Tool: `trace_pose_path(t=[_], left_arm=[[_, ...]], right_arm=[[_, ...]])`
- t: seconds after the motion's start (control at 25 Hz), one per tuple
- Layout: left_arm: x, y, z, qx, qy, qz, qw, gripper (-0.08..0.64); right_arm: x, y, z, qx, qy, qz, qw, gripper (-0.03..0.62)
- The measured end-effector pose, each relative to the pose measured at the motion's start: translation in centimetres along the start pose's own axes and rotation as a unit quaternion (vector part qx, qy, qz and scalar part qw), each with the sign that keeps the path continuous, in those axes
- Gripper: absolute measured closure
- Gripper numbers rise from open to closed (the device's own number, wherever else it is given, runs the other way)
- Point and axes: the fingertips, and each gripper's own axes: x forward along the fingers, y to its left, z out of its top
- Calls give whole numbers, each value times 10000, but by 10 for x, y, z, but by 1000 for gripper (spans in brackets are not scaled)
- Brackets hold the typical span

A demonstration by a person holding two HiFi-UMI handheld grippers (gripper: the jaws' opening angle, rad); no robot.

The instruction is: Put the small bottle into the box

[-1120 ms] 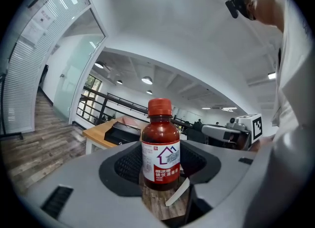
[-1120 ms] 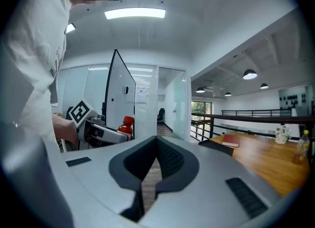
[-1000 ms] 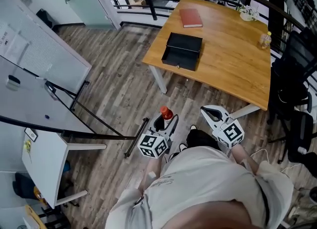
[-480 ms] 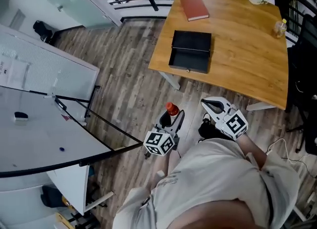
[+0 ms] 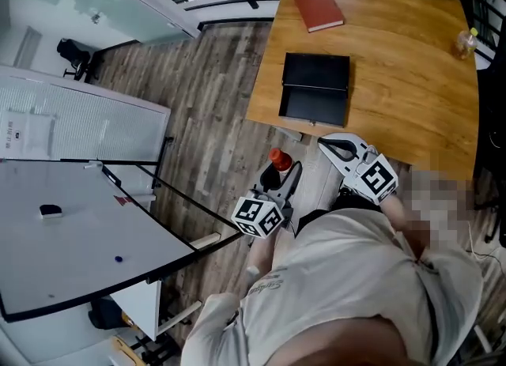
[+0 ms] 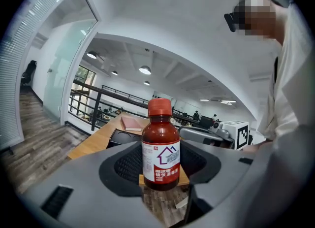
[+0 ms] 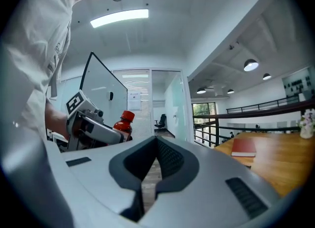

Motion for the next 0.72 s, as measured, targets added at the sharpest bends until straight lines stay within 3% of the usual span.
trace_pose_path(t=[0.28,0.56,0.72], left_arm=[[26,12,4,-238,92,-52,9997,334],[52,16,34,74,59,-297,9995,334],[50,36,39,-74,-1,-241,9997,334]], right_arm=[[-7,-19,-24,334,124,-141,9993,597],[-14,-42,-39,714,267,-468,9960,597],[5,-35,-38,678,335,-381,9964,597]])
